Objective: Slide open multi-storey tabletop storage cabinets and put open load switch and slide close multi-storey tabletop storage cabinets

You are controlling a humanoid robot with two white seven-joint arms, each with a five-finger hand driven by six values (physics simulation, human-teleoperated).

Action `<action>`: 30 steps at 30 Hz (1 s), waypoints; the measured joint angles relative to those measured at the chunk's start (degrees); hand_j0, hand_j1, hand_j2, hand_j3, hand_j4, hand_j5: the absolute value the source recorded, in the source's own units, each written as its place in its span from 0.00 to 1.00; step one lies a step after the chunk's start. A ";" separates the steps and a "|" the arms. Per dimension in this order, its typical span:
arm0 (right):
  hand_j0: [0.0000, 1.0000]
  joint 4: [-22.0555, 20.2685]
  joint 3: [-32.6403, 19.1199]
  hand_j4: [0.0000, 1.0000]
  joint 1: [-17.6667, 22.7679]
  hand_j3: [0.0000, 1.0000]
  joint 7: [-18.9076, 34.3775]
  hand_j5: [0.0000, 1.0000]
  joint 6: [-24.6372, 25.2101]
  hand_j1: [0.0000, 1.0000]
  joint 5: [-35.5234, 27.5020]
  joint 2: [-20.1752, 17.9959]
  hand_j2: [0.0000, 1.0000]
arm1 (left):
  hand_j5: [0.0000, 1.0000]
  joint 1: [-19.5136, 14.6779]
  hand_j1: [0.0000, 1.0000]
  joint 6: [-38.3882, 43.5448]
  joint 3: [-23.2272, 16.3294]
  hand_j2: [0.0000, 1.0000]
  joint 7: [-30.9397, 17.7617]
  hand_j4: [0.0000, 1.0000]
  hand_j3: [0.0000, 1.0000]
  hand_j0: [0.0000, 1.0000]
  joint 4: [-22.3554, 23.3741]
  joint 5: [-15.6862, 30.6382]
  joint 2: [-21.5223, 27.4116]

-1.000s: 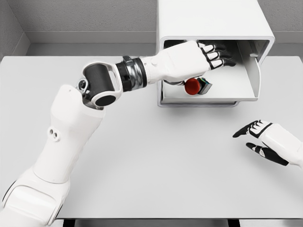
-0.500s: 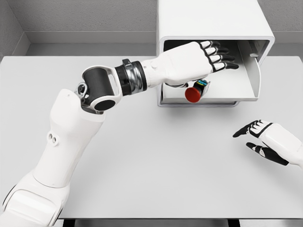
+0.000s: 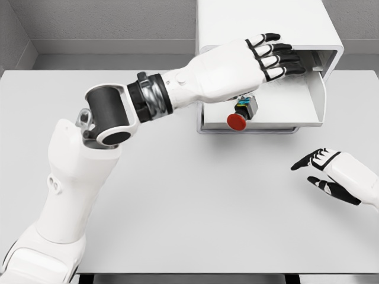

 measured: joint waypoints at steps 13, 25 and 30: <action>0.62 -0.06 2.62 0.62 -4.66 0.62 0.27 0.62 0.00 0.62 0.04 3.46 0.62 | 1.00 23.29 1.00 -0.10 21.14 1.00 -0.02 1.00 1.00 1.00 -1.43 29.29 17.49; 0.62 -0.11 3.89 0.62 -9.49 0.62 2.27 0.62 -0.01 0.62 0.13 4.19 0.62 | 1.00 34.54 1.00 0.02 37.85 1.00 0.01 1.00 1.00 1.00 13.44 34.59 20.57; 0.62 -0.06 3.92 0.62 -10.81 0.62 2.38 0.62 -0.01 0.62 0.13 4.21 0.62 | 1.00 34.63 1.00 0.02 38.14 1.00 0.02 1.00 1.00 1.00 19.29 34.39 20.52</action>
